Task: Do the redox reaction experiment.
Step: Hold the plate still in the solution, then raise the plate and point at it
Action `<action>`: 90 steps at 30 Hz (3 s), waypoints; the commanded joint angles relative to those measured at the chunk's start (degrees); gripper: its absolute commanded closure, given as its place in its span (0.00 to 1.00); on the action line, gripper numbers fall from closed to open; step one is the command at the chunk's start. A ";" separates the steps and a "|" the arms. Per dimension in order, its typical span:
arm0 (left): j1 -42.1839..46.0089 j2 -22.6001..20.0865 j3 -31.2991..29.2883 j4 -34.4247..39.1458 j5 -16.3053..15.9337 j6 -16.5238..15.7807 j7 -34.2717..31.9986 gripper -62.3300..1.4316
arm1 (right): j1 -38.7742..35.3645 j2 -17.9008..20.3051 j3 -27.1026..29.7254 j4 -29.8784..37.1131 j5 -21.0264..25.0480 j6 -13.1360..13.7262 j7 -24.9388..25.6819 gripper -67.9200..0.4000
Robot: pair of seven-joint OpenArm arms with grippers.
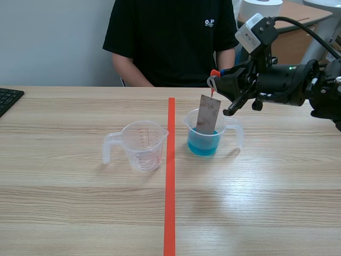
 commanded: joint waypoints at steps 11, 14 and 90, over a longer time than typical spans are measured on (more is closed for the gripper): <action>0.46 -0.02 0.00 0.48 -0.33 -0.20 -0.74 0.90 | 1.29 0.52 0.15 0.48 0.02 0.44 0.42 0.97; 0.46 -0.02 0.00 0.48 -0.33 -0.20 -0.74 0.90 | 1.29 0.55 0.20 0.50 0.09 0.44 0.44 0.97; -15.65 -31.45 2.62 0.98 -4.46 -16.52 -4.70 0.90 | 1.27 7.61 9.33 25.75 23.91 0.44 -21.09 0.97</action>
